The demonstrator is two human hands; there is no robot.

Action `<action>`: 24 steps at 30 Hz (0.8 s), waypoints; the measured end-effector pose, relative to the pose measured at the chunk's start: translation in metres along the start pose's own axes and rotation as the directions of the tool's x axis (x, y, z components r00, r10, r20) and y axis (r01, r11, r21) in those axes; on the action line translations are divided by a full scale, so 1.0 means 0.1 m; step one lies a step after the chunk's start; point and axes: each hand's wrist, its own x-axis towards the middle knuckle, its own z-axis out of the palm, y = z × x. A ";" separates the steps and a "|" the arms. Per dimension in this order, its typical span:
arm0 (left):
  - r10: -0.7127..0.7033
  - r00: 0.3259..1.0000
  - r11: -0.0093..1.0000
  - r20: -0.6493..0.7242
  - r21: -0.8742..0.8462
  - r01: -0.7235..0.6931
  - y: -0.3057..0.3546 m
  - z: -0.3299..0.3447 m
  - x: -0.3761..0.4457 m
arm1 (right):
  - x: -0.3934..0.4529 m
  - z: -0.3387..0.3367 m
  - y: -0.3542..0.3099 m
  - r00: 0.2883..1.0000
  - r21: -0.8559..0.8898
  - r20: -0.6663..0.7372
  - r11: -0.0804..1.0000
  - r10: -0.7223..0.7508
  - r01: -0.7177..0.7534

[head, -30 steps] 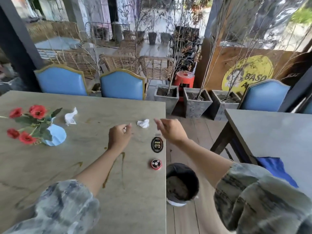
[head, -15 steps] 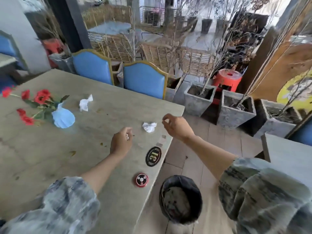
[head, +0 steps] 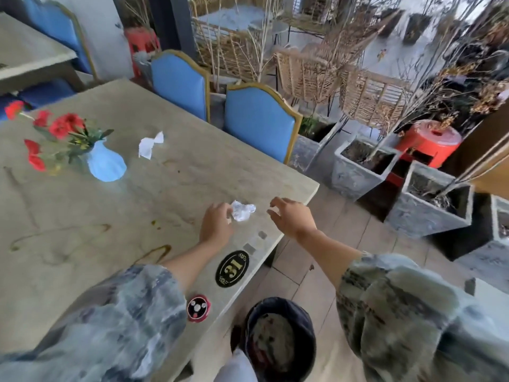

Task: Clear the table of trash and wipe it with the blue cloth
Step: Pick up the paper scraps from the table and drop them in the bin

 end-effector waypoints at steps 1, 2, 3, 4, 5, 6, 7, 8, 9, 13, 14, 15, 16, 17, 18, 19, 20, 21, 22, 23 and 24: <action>0.011 1.000 1.000 0.017 0.012 -0.011 0.01 0.09 0.09 | 0.08 0.06 0.05 1.000 -0.011 0.013 1.000 0.008 -0.007; 0.026 0.999 0.999 0.036 0.020 -0.027 0.01 0.18 0.17 | 0.15 0.11 0.09 0.999 -0.022 0.026 1.000 0.021 -0.020; 0.044 0.997 0.999 0.059 0.020 -0.046 0.01 0.27 0.25 | 0.23 0.17 0.13 0.999 -0.034 0.039 0.999 0.034 -0.033; 0.072 0.994 0.997 0.085 0.023 -0.074 -0.01 0.36 0.33 | 0.31 0.22 0.17 0.998 -0.048 0.053 0.998 0.043 -0.041; 0.100 0.988 0.994 0.119 0.031 -0.104 -0.04 0.44 0.41 | 0.39 0.28 0.21 0.996 -0.060 0.071 0.997 0.048 -0.044; 0.124 0.980 0.991 0.156 0.038 -0.132 -0.07 0.52 0.48 | 0.47 0.34 0.25 0.994 -0.066 0.093 0.997 0.050 -0.044; 0.135 0.973 0.988 0.188 0.050 -0.147 -0.11 0.60 0.55 | 0.56 0.39 0.28 0.992 -0.065 0.114 0.997 0.048 -0.041; 0.141 0.967 0.985 0.210 0.070 -0.159 -0.14 0.66 0.61 | 0.65 0.44 0.31 0.991 -0.062 0.129 0.998 0.040 -0.032; 0.145 0.961 0.981 0.234 0.092 -0.171 -0.17 0.72 0.64 | 0.74 0.48 0.33 0.990 -0.057 0.136 0.998 0.030 -0.023; 0.192 0.932 0.964 0.308 0.121 -0.238 -0.36 0.84 0.73 | 1.01 0.64 0.34 0.991 -0.044 0.133 0.999 0.001 0.005; 0.199 0.932 0.965 0.303 0.102 -0.240 -0.43 0.86 0.75 | 1.07 0.69 0.32 0.991 -0.031 0.133 0.999 -0.009 0.013; 0.196 0.937 0.974 0.288 0.051 -0.220 -0.49 0.85 0.78 | 1.13 0.73 0.30 0.990 -0.017 0.138 0.999 -0.026 0.029; 0.186 0.946 0.982 0.265 -0.017 -0.189 -0.54 0.83 0.82 | 1.20 0.78 0.27 0.988 -0.002 0.146 0.999 -0.050 0.050; 0.148 0.961 0.988 0.235 -0.089 -0.130 -0.58 0.75 0.87 | 1.28 0.83 0.23 0.984 0.014 0.159 0.997 -0.078 0.076; 0.112 0.977 0.988 0.181 -0.128 -0.090 -0.63 0.66 0.94 | 1.38 0.87 0.17 0.980 0.034 0.169 0.994 -0.109 0.105; 0.083 0.986 0.987 0.144 -0.150 -0.062 -0.71 0.55 1.00 | 1.48 0.90 0.10 0.975 0.063 0.173 0.989 -0.141 0.132; 0.071 0.993 0.988 0.093 -0.141 -0.058 -0.80 0.44 1.06 | 1.58 0.91 0.01 0.970 0.099 0.176 0.984 -0.167 0.151; 0.078 0.996 0.992 0.036 -0.097 -0.074 -0.90 0.32 1.10 | 1.69 0.91 -0.10 0.966 0.128 0.178 0.978 -0.185 0.164; 0.083 0.996 0.994 -0.024 -0.076 -0.085 -1.02 0.21 1.14 | 1.79 0.91 -0.22 0.963 0.148 0.179 0.973 -0.202 0.177; 0.073 0.994 0.996 -0.081 -0.040 -0.077 -1.12 0.08 1.17 | 1.88 0.91 -0.35 0.958 0.161 0.177 0.967 -0.227 0.199; 0.036 0.991 0.999 -0.132 -0.009 -0.037 -1.24 -0.05 1.20 | 1.97 0.91 -0.48 0.951 0.172 0.176 0.959 -0.254 0.224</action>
